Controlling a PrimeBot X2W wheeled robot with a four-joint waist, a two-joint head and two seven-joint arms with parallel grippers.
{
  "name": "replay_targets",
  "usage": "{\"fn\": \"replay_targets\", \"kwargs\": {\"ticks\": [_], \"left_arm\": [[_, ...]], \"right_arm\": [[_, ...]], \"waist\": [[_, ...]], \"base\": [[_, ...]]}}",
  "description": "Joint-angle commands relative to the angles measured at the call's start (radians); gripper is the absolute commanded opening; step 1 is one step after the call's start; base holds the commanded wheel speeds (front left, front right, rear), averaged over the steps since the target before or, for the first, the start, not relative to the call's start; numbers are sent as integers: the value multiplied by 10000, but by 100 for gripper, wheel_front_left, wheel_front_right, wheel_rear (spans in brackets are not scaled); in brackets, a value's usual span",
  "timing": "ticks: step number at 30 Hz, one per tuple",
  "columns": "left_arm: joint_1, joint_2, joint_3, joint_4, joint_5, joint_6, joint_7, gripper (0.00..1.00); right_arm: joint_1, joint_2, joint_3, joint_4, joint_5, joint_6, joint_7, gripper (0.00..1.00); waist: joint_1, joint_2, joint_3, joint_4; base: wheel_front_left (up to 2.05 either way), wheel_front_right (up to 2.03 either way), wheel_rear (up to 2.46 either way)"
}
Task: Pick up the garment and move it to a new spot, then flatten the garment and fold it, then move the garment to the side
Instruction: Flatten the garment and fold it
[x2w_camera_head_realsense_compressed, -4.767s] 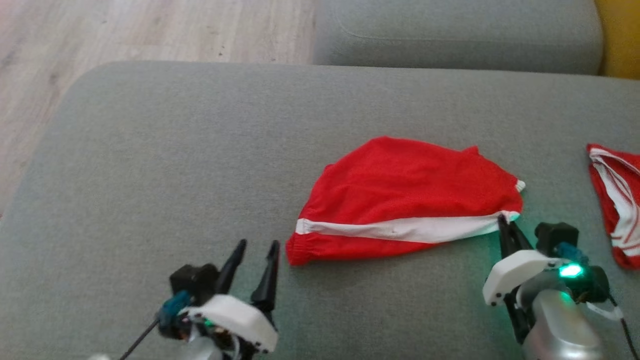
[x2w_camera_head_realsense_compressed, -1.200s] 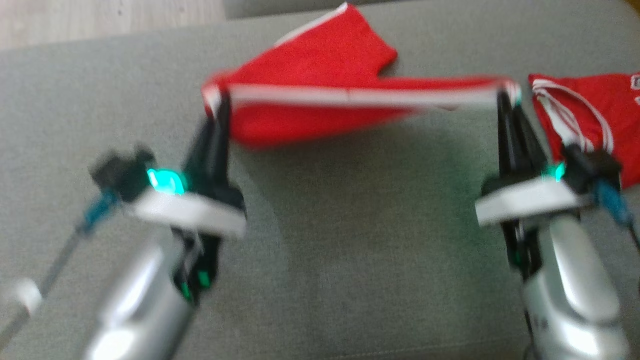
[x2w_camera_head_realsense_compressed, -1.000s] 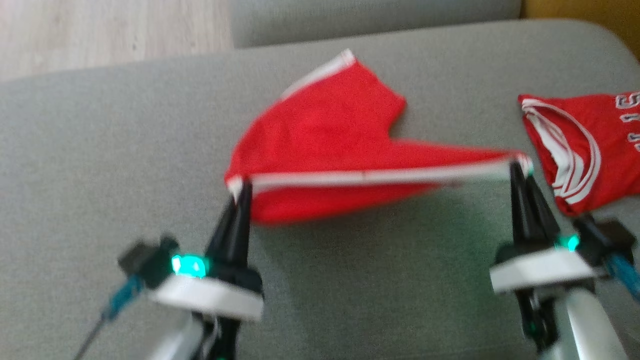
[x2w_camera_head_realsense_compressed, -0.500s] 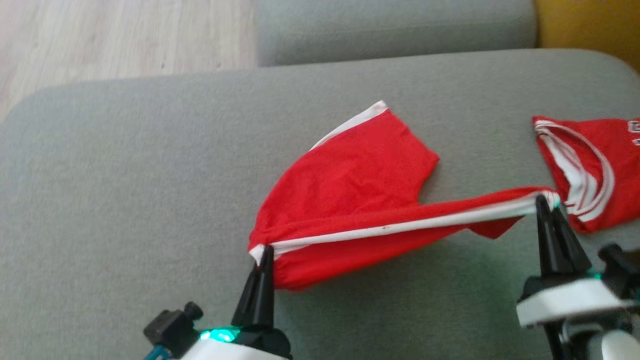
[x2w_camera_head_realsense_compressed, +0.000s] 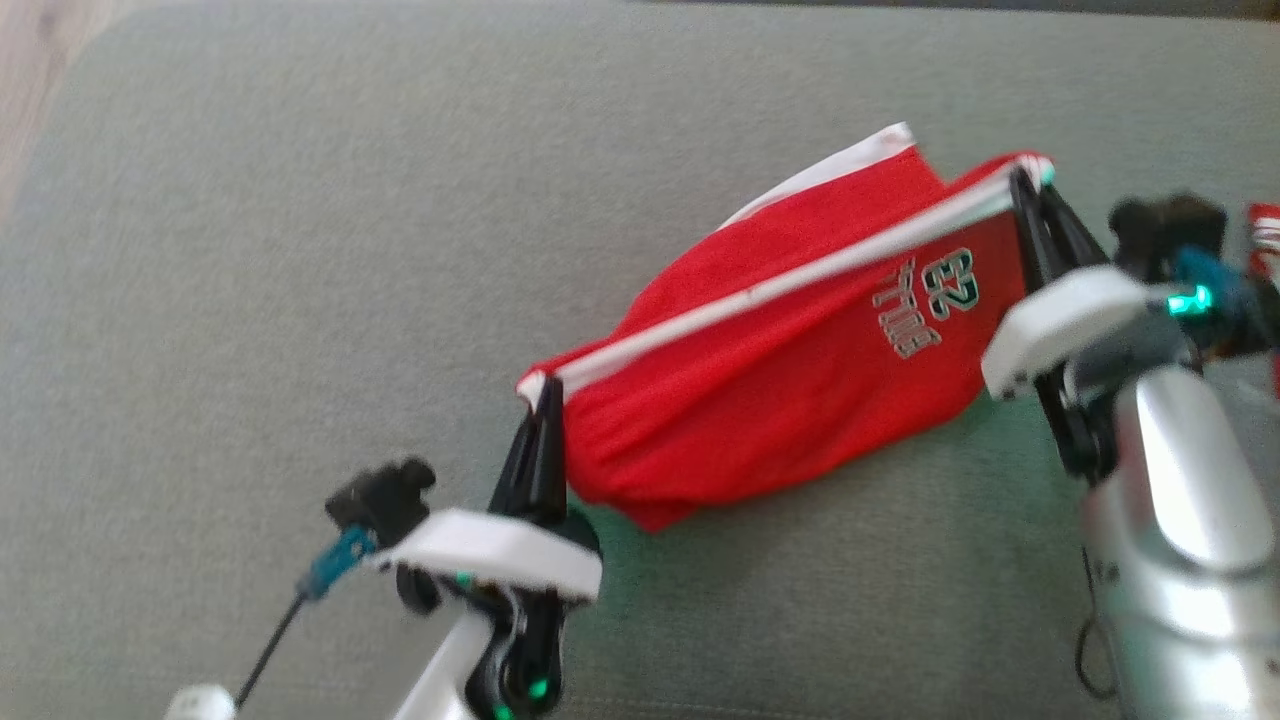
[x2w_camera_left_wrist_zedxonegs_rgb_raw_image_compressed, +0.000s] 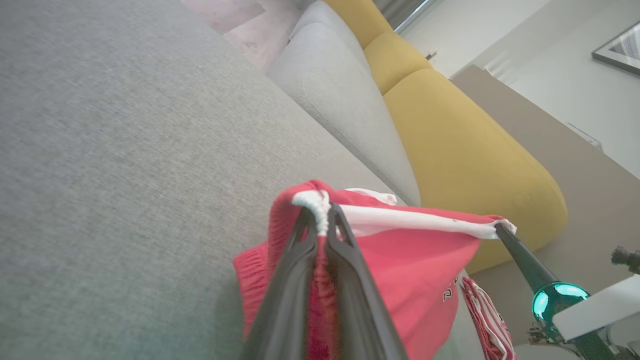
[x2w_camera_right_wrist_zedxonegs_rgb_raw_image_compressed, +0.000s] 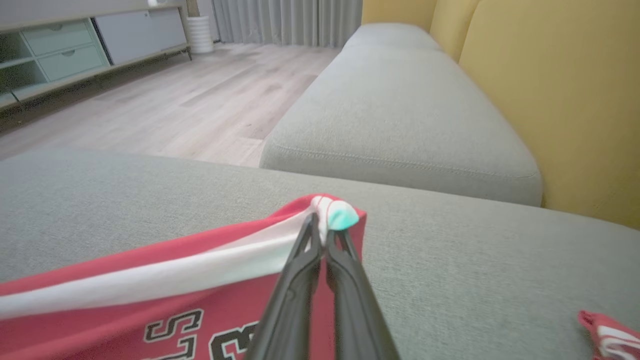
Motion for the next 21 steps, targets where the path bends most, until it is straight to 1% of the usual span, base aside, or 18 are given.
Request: {"fn": "replay_targets", "kwargs": {"ticks": [1,5,11,12,13,14,15,16,17,21], "left_arm": [[-515,-51,285,-66,-159,48,-11,0],[-1297,-99,115,696,-658,80,-56,0],[-2094,-107,-729,1420,-1544,157,-233,0],[-2194,-107,-857,1507,-1660,176,-271,0],[-2284,-108,-972,1588,-1766,207,-312,0],[-2364,-108,-1081,1657,-1868,239,-350,9],[-2432,-108,-1178,1713,-1956,270,-385,37],[-2490,-108,-1291,1780,-2040,317,-407,81],[-2543,-109,-1392,1846,-2089,368,-430,100],[-2722,-109,-1660,2125,-1833,596,-507,100]], "right_arm": [[-545,-52,258,38,-23,65,76,0],[-1680,-168,425,1528,-10,65,99,0],[-2867,-264,473,3465,-114,65,20,0],[-3008,-276,459,3721,-147,65,-57,7],[-3139,-282,429,3975,-171,65,-122,30],[-3256,-283,418,4215,-200,65,-178,57],[-3360,-280,412,4426,-223,65,-252,100],[-3454,-272,404,4633,-238,65,-330,100],[-3539,-256,397,4828,-239,65,-406,100],[-3827,-194,372,5455,-232,65,-782,100]], "waist": [[-3,0,343,347],[-3,0,582,588],[-3,0,762,740],[-3,0,775,759],[-3,0,777,775],[-3,0,774,788],[-3,0,762,801],[-3,0,740,810],[-3,0,709,818],[-3,0,546,831]], "base": [[0,0,0],[0,0,0],[0,0,0],[0,0,0],[0,0,0],[0,0,0],[0,0,0],[0,0,0],[0,0,0],[0,0,0]]}}
